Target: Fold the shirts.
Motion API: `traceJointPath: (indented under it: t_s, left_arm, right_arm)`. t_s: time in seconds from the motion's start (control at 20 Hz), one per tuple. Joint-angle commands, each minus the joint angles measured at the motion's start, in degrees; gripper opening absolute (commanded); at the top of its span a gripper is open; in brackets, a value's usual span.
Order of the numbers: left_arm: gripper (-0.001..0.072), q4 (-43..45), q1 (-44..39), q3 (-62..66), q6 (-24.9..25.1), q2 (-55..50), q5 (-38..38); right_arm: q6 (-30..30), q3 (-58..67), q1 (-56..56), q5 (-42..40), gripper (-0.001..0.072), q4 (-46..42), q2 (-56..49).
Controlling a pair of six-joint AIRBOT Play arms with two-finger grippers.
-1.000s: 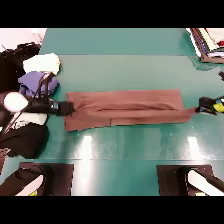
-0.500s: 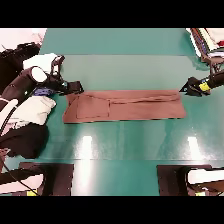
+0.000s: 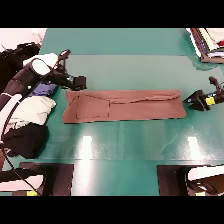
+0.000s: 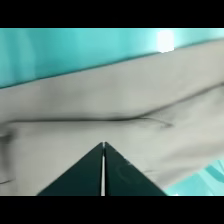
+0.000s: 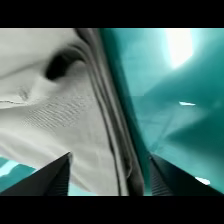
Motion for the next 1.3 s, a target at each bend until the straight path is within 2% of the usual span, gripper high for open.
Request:
traceJointPath:
  t_s: [0.0,0.15,0.2,0.3,0.35,0.5,0.7,0.85,1.25]
  left_arm:
    - [0.0027,-2.1,-5.5,0.2,0.2,-1.0,2.9]
    - [0.0026,-4.1,-11.2,0.3,-0.4,-4.5,6.8]
    - [0.0026,-5.9,-12.5,0.3,-0.3,-5.9,8.1]
    - [0.0026,-8.8,-14.9,0.3,-0.2,-8.9,10.3]
    - [0.0026,-9.3,-15.8,1.0,-0.2,-10.4,10.1]
    - [0.0027,-9.8,-17.7,4.6,-0.2,-14.5,9.0]
    - [0.0026,-10.1,-18.8,9.9,-0.2,-19.2,8.9]
    - [0.0026,-11.7,-18.8,13.2,-0.2,-22.7,8.8]
    - [0.0026,-10.8,-19.2,15.1,-0.2,-25.4,7.9]
  right_arm:
    - [-4.1,-3.0,-0.2,-1.0,0.0504,6.3,-2.9]
    - [-5.0,-2.3,3.4,-2.1,0.0496,7.7,-3.7]
    - [-5.7,-1.8,4.7,-2.5,0.0315,7.7,-3.7]
    - [-6.0,0.4,6.7,-1.7,0.0051,7.8,-3.7]
    - [-5.9,2.3,7.4,0.1,0.0017,8.0,-3.7]
    - [-5.1,8.5,9.4,6.3,0.0017,10.6,-0.3]
    - [-1.0,13.9,14.6,5.6,0.0017,15.4,9.3]
    - [1.3,17.3,20.5,4.7,0.0017,15.5,14.3]
    - [4.5,27.1,34.2,-0.1,0.0017,15.4,16.8]
